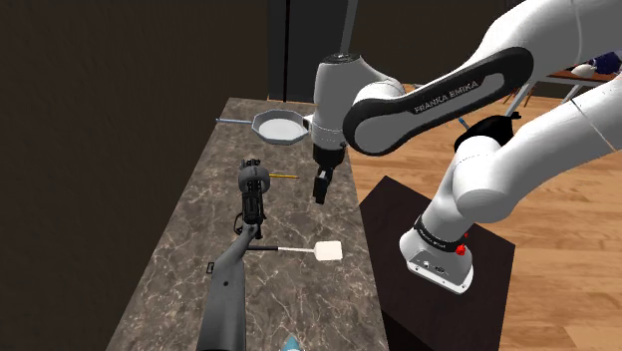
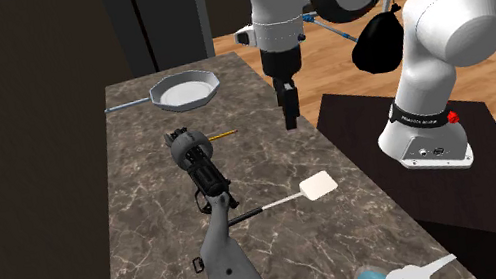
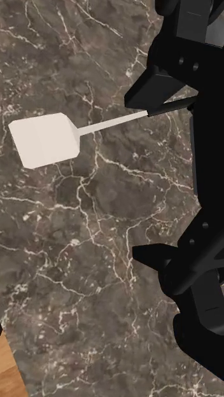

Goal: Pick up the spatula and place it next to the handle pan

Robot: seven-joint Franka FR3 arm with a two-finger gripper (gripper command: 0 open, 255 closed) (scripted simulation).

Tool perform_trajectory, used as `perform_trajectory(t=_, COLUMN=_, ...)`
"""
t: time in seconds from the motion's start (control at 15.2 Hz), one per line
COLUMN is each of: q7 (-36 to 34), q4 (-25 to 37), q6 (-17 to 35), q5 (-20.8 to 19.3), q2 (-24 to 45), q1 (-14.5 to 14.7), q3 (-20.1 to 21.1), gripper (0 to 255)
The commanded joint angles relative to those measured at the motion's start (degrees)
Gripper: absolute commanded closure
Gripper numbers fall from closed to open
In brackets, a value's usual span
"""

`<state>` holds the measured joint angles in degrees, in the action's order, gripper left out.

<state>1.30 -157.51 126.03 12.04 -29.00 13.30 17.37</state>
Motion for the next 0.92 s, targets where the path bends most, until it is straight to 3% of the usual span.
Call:
perform_trajectory(t=0.0, q7=0.6, q4=-0.3, q6=5.0, q5=0.4, q2=3.2, q1=1.2, q3=1.6, gripper=0)
perform_trajectory(t=0.4, q7=-0.1, q4=0.1, q6=20.7, q5=-1.4, q2=15.9, q1=3.2, q3=7.3, gripper=0)
perform_trajectory(t=0.66, q7=-4.6, q4=1.8, q6=30.4, q5=-9.0, q2=25.8, q1=2.6, q3=11.2, gripper=0)
perform_trajectory(t=0.86, q7=-7.3, q4=2.1, q6=33.1, q5=-12.8, q2=28.9, q1=2.1, q3=11.3, gripper=0)
